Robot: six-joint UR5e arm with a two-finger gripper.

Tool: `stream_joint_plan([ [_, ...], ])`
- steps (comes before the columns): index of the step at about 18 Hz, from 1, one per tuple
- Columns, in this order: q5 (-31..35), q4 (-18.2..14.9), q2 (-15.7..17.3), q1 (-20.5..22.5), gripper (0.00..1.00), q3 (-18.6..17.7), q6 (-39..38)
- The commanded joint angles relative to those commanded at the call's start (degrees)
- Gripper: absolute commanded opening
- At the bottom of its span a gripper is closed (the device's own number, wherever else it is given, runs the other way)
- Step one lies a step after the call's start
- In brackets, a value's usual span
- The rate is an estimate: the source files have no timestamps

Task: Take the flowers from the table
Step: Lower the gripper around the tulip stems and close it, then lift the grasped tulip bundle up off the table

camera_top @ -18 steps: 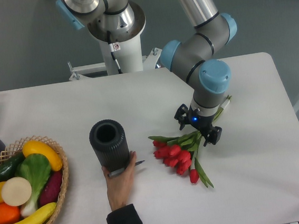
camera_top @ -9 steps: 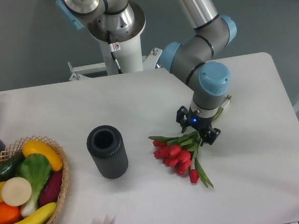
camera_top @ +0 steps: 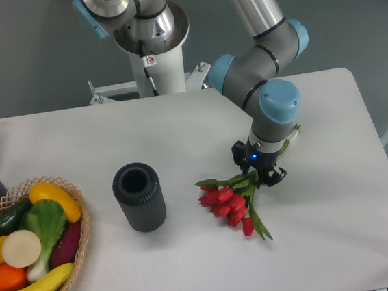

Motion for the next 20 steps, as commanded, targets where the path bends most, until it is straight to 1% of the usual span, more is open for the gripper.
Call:
stream_joint_plan([
  [2, -0.1, 0.0, 0.2, 0.3, 0.45, 0.6, 0.3],
  [4, -0.3, -0.2, 0.6, 0.4, 0.45, 2.7, 0.4],
  [5, -0.5, -0.3, 1.1, 0.4, 0.45, 4.0, 0.4],
  [8, -3.3, -0.4, 2.8, 0.8, 0.45, 5.4, 0.4],
  [10, -8.9, -0.4, 4.6, 1.8, 0.45, 6.4, -0.2],
  [11, -13.4, -0.4, 5.9, 2.7, 0.45, 7.0, -0.5],
  [12, -16.1, -0.4, 6.5, 3.0, 0.45, 7.0, -1.5],
  [13, -18.2, -0.4, 6.9, 3.1, 0.39, 6.9, -2.4],
  [17, -20.3, -0.4, 7.3, 4.0, 0.38, 7.4, -2.7],
  [20, -28.6, -0.6, 8.3, 6.1, 0.38, 7.2, -3.2],
])
